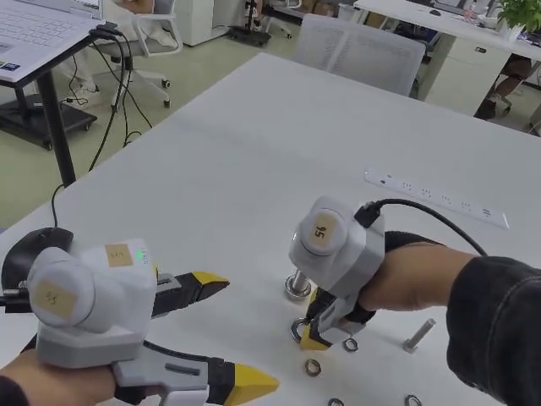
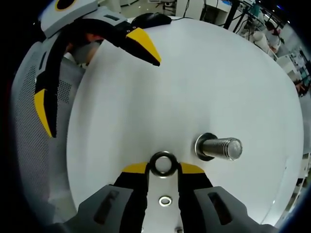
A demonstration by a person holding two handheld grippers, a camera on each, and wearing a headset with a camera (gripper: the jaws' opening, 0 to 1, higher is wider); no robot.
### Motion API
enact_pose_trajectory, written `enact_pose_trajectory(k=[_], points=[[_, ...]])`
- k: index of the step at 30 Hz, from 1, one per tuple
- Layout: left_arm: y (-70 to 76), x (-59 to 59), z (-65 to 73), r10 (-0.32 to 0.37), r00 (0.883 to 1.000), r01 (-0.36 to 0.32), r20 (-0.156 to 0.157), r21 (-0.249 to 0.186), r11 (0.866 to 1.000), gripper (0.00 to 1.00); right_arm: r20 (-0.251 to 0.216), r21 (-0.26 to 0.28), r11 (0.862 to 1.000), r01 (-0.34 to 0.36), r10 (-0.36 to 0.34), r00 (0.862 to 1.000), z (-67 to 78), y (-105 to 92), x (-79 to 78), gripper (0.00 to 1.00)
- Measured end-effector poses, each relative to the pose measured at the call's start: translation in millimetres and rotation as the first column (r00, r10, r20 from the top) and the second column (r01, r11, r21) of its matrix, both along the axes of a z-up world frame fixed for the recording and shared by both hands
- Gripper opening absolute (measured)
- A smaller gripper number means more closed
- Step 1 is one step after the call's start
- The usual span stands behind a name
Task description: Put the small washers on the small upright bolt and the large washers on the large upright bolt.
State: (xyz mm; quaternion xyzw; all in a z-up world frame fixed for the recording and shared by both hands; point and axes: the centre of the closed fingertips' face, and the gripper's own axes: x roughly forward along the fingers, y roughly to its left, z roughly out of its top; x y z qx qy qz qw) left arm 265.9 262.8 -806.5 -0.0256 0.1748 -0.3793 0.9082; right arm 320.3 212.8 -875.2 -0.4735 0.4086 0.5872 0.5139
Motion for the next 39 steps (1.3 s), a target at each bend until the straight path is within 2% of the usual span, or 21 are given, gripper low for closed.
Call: enact_pose_trajectory(k=[15,27,32,39], points=[[-0.6,-0.1,-1.8,-0.003,1.0,0.004,-0.005,0.002,1.0,0.79,-0.003,0.0,1.0,0.018,-0.018,1.0,0.2,-6.1,2.2,0.24],[-1.5,0.8,-1.6,-0.01,1.0,0.01,-0.005,0.003,1.0,0.78,0.007,-0.011,0.999,0.039,-0.039,0.999,10.2,-17.6,9.5,0.23],[-1.6,1.4,-2.7,-0.012,1.0,0.012,-0.006,0.007,1.0,0.78,0.005,-0.01,0.998,0.055,-0.055,0.998,18.6,-23.8,12.7,0.23],[-2.3,2.0,-3.1,-0.018,1.0,0.018,-0.009,0.006,1.0,0.78,0.024,-0.007,0.998,0.063,-0.063,0.998,34.2,-29.5,18.2,0.23]])
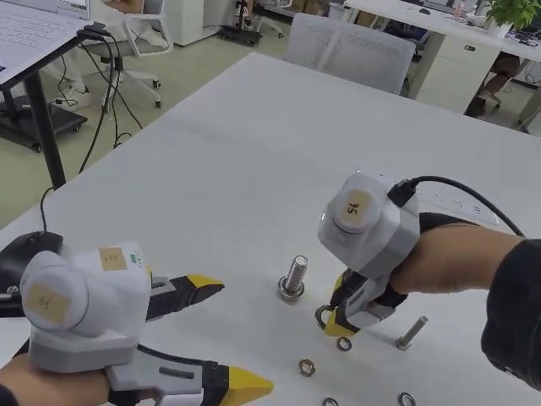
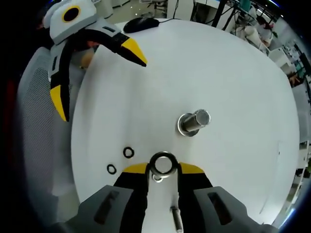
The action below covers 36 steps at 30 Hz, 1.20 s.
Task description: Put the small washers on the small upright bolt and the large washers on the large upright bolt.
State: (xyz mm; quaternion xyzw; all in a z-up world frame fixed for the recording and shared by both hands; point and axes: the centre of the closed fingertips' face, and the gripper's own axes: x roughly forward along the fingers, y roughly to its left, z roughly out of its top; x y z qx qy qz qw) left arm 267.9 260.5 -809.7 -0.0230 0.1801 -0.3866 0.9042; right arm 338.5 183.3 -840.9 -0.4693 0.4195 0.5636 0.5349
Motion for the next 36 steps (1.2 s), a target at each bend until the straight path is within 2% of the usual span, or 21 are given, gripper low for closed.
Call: enact_pose_trajectory(k=[11,19,26,36], points=[[0.1,0.4,0.3,0.0,1.0,0.0,0.002,0.002,1.0,0.78,0.025,-0.007,1.0,-0.016,0.016,1.0,24.9,-0.3,5.9,0.23],[1.0,1.0,1.3,0.006,1.0,-0.006,0.003,-0.002,1.0,0.78,0.052,0.014,0.999,-0.035,0.034,0.998,42.5,13.1,13.4,0.23],[1.6,1.2,0.7,0.01,1.0,-0.01,0.004,-0.001,1.0,0.78,0.068,0.027,0.998,-0.057,0.055,0.996,48.3,26.0,18.8,0.23],[1.9,0.8,-0.7,0.013,1.0,-0.013,0.0,-0.002,1.0,0.78,0.08,0.038,0.996,-0.076,0.072,0.994,49.0,41.2,22.5,0.23]])
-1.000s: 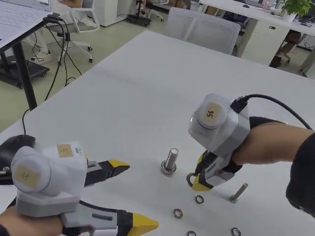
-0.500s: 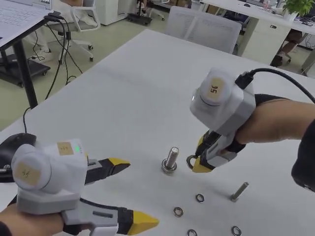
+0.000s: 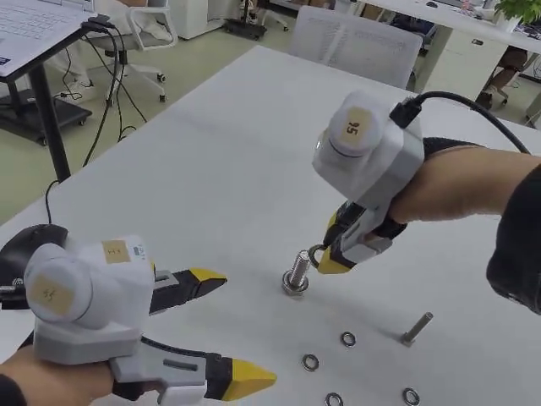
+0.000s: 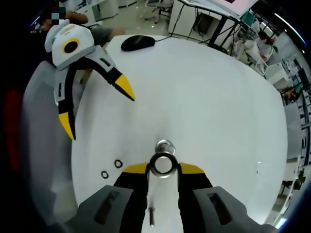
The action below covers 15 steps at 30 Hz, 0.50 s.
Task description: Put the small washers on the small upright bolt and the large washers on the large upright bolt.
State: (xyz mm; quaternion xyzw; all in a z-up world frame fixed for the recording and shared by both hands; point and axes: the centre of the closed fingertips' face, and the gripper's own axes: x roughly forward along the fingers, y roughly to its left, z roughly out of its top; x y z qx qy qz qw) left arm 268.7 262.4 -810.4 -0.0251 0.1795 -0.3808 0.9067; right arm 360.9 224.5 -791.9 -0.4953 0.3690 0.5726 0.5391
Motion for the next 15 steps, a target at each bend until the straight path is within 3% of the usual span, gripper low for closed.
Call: enact_pose_trajectory(k=[15], points=[[0.4,0.3,-2.6,0.003,1.0,-0.003,-0.006,-0.001,1.0,0.78,-0.008,-0.02,0.999,-0.026,0.026,1.0,-9.1,12.3,6.7,0.23]])
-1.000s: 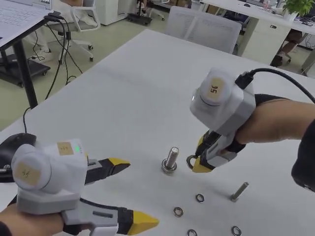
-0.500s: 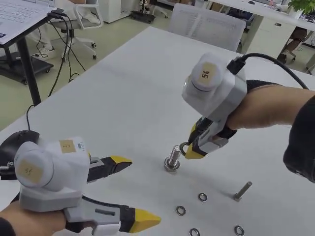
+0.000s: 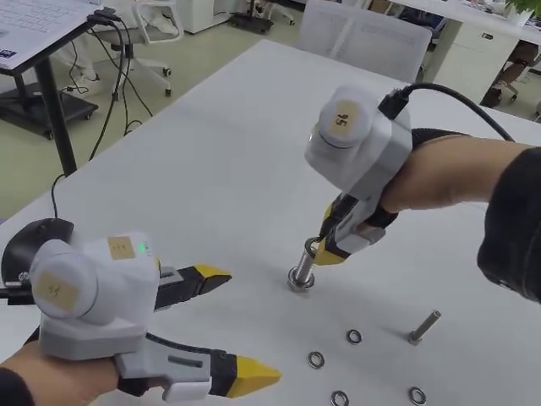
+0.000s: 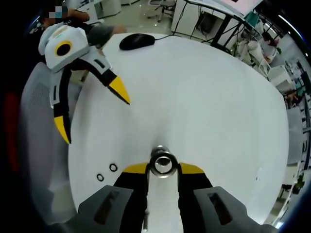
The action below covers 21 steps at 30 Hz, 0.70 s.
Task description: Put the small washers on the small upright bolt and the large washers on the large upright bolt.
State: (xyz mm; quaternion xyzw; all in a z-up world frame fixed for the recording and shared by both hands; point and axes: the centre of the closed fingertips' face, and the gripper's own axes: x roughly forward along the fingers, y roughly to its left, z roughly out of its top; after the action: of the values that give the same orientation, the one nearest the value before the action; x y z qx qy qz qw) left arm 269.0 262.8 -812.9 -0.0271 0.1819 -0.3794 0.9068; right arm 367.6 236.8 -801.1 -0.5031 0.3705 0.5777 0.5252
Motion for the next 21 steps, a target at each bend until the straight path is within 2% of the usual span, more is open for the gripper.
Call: enact_pose_trajectory(k=[21], points=[[2.8,-2.0,-3.8,0.006,1.0,-0.006,-0.012,-0.003,1.0,0.77,-0.038,-0.035,0.999,-0.024,0.023,0.999,-16.7,3.9,-2.3,0.23]])
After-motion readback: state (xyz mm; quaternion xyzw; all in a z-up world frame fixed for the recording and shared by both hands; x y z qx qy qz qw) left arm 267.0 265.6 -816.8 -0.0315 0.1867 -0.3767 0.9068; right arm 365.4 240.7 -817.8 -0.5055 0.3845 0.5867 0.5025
